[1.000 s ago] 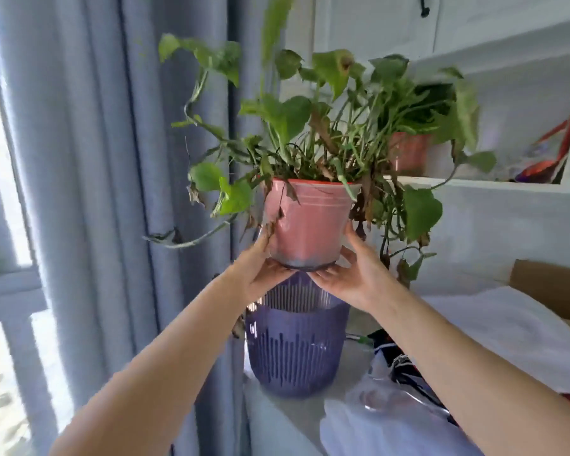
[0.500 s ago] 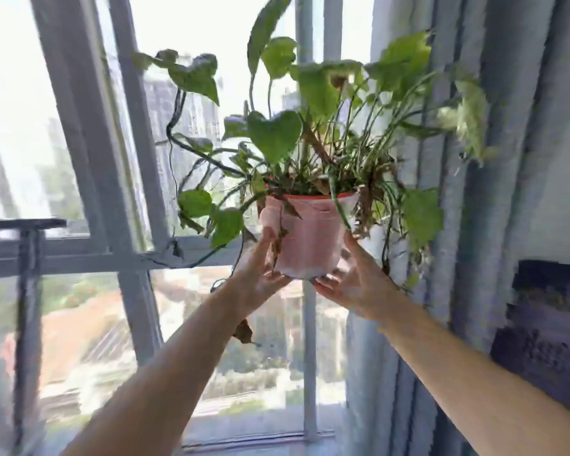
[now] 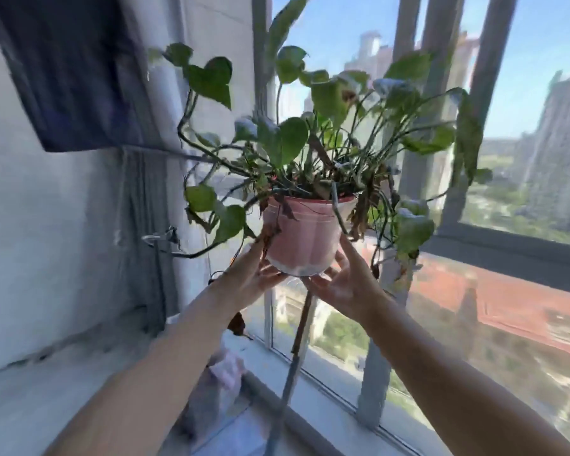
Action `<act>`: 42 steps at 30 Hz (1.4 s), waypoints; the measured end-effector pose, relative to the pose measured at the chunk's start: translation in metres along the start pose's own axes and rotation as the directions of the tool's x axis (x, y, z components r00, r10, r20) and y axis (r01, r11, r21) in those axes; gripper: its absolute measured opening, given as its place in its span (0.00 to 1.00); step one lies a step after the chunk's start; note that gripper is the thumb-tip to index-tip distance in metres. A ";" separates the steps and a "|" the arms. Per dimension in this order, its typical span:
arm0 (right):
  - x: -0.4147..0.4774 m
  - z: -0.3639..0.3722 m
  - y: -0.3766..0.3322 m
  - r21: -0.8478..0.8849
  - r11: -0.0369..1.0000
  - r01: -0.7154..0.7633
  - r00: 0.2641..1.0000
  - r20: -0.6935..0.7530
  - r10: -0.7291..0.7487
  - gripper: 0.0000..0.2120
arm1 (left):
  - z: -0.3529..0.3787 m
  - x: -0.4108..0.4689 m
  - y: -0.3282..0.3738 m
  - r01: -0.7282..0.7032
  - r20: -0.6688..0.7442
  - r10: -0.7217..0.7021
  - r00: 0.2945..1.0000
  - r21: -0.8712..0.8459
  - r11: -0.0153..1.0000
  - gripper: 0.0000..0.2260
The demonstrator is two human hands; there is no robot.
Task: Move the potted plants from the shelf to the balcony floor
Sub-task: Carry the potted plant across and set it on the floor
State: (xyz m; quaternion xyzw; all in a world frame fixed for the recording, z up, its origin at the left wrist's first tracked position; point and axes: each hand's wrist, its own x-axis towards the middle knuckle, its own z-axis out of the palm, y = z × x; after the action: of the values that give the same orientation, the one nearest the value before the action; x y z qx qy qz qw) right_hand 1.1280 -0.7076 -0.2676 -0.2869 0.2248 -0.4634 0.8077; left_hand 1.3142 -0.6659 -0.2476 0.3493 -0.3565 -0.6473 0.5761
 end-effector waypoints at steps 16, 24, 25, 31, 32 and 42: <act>0.269 0.197 0.213 -0.283 0.831 -0.479 0.805 0.236 0.545 0.27 | -0.284 -0.023 0.115 -0.430 -0.595 0.270 0.757 -0.143 0.892 0.13; 0.355 0.284 0.355 -0.369 0.740 -0.562 0.695 0.275 0.664 0.23 | -0.449 -0.057 0.156 -0.512 -0.734 0.254 0.630 -0.148 0.846 0.17; 0.368 0.299 0.376 -0.361 0.736 -0.573 0.686 0.280 0.671 0.22 | -0.475 -0.060 0.166 -0.516 -0.739 0.255 0.624 -0.144 0.844 0.20; 0.443 0.389 0.468 -0.310 0.739 -0.598 0.682 0.286 0.673 0.24 | -0.603 -0.069 0.242 -0.476 -0.752 0.212 0.624 -0.151 0.866 0.27; 0.456 0.402 0.481 -0.296 0.740 -0.604 0.683 0.288 0.672 0.26 | -0.622 -0.068 0.254 -0.473 -0.750 0.214 0.626 -0.147 0.869 0.28; 0.605 0.486 0.611 -0.239 0.695 -0.679 0.667 0.195 0.719 0.28 | -0.828 -0.015 0.320 -0.443 -0.808 0.110 0.579 -0.198 0.875 0.34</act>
State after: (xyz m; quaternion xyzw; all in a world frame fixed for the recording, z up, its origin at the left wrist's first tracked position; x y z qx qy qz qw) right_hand 2.0967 -0.8665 -0.3802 -0.2976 0.2372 -0.0557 0.9231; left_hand 2.1893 -0.7258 -0.3862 0.4135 0.0080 -0.3880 0.8236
